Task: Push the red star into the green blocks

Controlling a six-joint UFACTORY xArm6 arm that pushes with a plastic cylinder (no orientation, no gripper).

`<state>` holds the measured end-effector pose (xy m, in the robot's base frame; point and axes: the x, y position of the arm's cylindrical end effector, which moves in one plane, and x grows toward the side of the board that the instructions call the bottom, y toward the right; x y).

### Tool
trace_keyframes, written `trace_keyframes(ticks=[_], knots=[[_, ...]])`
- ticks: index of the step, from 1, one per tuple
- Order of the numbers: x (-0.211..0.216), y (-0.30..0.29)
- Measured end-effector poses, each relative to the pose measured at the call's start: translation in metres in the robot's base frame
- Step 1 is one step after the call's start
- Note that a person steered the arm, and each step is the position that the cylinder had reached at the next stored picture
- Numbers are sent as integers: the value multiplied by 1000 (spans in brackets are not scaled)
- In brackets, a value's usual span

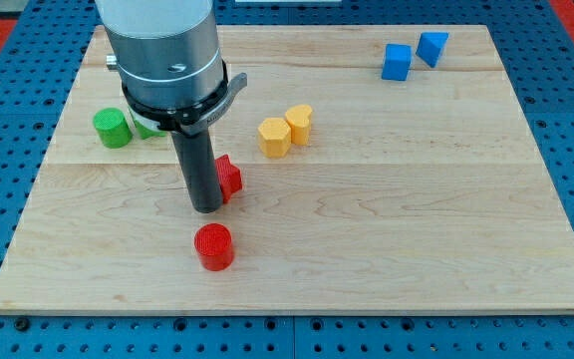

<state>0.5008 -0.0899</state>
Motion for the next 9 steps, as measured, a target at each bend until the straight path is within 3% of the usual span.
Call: trace_keyframes(ticks=[3, 4, 5, 7, 9], knots=[[0, 31], [1, 88], [1, 107], [-18, 31], [-74, 3]])
